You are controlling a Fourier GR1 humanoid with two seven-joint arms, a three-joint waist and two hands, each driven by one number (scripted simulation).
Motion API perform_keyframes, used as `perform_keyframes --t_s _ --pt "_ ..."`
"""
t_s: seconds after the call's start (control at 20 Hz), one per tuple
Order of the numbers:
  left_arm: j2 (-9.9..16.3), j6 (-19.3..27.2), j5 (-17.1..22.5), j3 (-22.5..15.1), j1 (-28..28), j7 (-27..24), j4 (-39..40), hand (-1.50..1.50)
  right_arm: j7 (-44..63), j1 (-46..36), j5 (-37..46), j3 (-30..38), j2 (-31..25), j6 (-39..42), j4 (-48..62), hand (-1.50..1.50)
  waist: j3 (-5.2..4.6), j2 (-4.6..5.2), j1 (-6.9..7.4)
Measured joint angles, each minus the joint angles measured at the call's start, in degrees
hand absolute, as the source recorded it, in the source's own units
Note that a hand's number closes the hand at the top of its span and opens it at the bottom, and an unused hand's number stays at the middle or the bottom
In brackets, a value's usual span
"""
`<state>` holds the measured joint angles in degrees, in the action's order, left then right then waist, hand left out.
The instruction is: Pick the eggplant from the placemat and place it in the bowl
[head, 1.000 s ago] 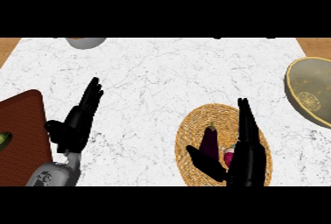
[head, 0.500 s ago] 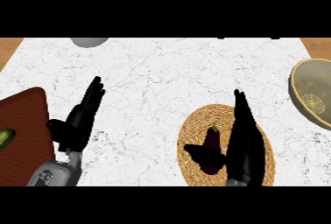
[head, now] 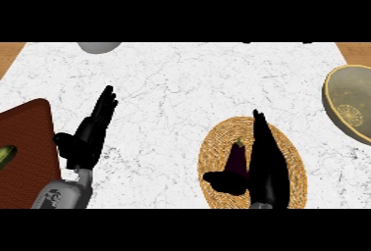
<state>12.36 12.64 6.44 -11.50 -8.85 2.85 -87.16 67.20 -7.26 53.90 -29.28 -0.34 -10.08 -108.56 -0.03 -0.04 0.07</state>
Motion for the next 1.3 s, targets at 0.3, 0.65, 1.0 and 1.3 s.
perform_keyframes --t_s 0.3,0.65,1.0,1.3 --pt "-0.15 -1.28 -0.40 1.09 0.52 0.80 -0.78 0.00 -1.89 2.66 -1.57 0.64 -0.09 -0.45 -2.15 -1.50 0.02 -0.02 -0.08" --pt "-2.34 -0.74 -2.36 0.49 0.84 1.54 -1.60 0.00 -3.66 3.97 -2.40 -1.72 0.02 -4.29 -2.75 -1.50 0.03 0.00 -0.08" --pt "-2.20 -2.71 -1.75 2.82 -0.26 -0.39 1.16 0.00 -4.92 5.86 -4.16 -3.15 0.04 -8.84 -0.87 -1.50 0.02 0.05 -0.14" --pt "-2.84 -2.70 -2.86 2.58 -0.26 1.75 -1.19 0.00 -9.65 9.13 -7.44 -2.69 0.14 -15.58 3.82 -1.50 0.04 0.01 -0.04"
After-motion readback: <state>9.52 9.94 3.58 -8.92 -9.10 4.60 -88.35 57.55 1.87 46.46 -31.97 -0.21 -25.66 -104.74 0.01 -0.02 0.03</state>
